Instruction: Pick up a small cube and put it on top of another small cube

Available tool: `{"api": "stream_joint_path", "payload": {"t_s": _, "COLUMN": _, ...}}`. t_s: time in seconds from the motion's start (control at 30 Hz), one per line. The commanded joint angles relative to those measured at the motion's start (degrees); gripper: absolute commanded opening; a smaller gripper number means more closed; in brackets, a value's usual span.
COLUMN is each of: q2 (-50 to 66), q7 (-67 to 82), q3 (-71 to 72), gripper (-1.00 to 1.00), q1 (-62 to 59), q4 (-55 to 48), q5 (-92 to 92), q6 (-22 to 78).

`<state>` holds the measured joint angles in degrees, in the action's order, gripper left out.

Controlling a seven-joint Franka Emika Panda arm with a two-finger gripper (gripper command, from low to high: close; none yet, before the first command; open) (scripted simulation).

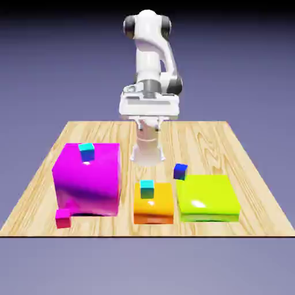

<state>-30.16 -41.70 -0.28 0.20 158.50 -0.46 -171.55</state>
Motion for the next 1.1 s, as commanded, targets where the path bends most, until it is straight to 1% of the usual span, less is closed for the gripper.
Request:
{"api": "stream_joint_path", "payload": {"t_s": 0.0, "q2": 2.07, "q7": 0.62, "q3": -0.23, "gripper": 0.0, "q1": -0.4, "q4": -2.08, "q5": -0.38, "q6": 2.04}}
{"api": "stream_joint_path", "payload": {"t_s": 1.07, "q2": 68.27, "q7": 20.6, "q3": -7.71, "gripper": 0.0, "q1": -13.25, "q4": -68.53, "q5": -12.47, "q6": 67.13}}
